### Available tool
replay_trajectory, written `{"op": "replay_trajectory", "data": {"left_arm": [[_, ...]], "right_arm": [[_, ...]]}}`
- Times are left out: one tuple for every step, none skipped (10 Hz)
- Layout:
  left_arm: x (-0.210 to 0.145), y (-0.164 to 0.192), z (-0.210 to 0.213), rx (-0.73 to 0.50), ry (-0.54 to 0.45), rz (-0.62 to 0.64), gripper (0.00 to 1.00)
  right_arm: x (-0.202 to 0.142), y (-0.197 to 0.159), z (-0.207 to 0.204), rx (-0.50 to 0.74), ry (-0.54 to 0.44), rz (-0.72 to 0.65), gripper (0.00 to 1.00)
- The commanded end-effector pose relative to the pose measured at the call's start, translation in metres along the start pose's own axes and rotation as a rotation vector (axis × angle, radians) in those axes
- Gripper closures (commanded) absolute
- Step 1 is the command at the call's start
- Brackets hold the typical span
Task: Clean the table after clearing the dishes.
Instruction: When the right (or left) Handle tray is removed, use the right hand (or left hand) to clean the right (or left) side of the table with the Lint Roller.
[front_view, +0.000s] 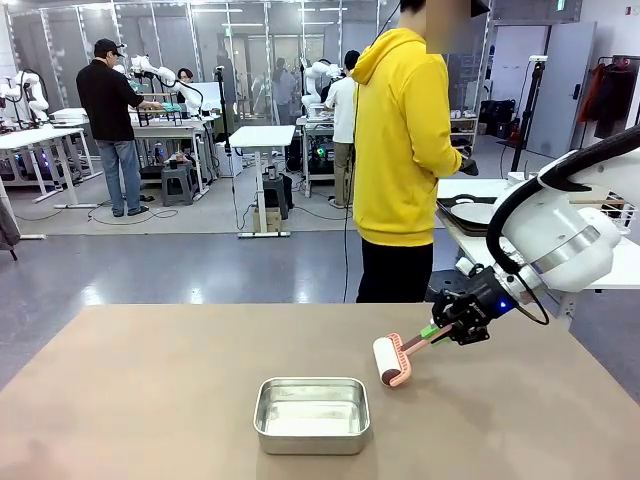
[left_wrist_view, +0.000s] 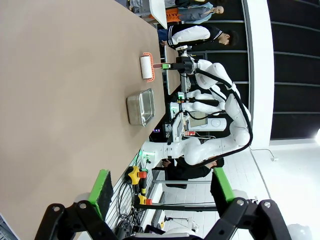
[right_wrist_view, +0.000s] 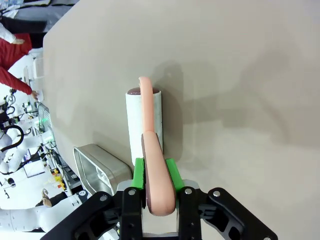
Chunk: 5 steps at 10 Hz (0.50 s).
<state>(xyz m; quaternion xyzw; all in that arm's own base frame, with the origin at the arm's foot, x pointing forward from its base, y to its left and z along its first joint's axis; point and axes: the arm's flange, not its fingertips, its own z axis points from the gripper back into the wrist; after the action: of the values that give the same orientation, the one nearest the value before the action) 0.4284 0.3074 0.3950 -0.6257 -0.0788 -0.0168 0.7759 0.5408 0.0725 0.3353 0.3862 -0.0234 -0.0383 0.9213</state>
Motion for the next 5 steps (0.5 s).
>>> {"op": "replay_trajectory", "data": {"left_arm": [[-0.002, 0.000, 0.001, 0.004, -0.002, -0.009, 0.00], [-0.002, 0.000, 0.001, 0.004, -0.002, -0.009, 0.00], [-0.002, 0.000, 0.001, 0.004, -0.002, -0.009, 0.00], [-0.002, 0.000, 0.001, 0.004, -0.002, -0.009, 0.00], [-0.002, 0.000, 0.001, 0.004, -0.002, -0.009, 0.00]], "right_arm": [[0.000, -0.027, 0.008, -0.046, -0.064, -0.050, 0.78], [-0.001, -0.037, 0.016, -0.034, -0.048, -0.068, 0.78], [-0.002, -0.049, 0.024, -0.037, -0.031, -0.076, 0.78], [-0.002, -0.059, 0.035, -0.026, -0.036, -0.086, 0.78], [-0.002, -0.070, 0.048, -0.017, -0.050, -0.096, 0.78]]}}
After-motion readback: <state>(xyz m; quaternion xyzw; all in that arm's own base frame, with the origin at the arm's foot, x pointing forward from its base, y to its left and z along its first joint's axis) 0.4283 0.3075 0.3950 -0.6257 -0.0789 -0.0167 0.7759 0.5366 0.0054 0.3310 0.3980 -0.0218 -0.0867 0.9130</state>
